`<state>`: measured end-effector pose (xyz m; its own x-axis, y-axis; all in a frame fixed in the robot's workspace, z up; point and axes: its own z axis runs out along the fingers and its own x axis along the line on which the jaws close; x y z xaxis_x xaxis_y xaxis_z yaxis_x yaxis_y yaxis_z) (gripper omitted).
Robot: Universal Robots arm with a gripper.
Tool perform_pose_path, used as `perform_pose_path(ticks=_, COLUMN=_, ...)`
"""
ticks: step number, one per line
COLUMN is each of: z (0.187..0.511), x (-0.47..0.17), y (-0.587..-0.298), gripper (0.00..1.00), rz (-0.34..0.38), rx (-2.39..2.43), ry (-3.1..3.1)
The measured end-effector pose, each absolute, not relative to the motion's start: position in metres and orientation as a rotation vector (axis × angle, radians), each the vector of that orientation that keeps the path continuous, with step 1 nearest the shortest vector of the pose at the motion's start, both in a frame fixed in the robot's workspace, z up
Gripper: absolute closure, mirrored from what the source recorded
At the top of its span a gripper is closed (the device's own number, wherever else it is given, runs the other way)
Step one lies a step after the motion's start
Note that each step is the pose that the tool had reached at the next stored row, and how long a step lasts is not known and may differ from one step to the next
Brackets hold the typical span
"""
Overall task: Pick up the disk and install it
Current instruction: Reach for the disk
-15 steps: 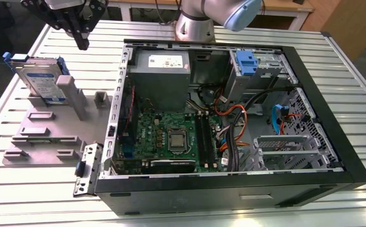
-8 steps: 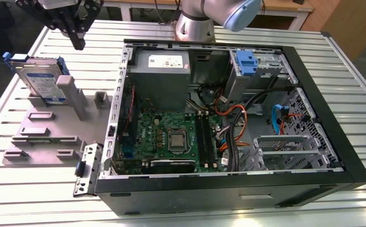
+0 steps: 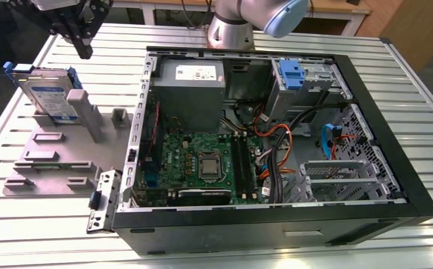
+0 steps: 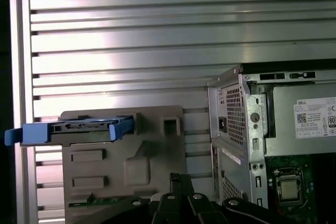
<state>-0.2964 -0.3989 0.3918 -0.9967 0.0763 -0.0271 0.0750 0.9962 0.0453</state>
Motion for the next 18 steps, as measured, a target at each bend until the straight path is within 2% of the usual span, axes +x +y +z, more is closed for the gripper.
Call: perform_pose_path(ticks=18, z=0.392, x=-0.324, y=-0.399, gripper=0.89, rz=0.069, rx=0.118, ry=3.110)
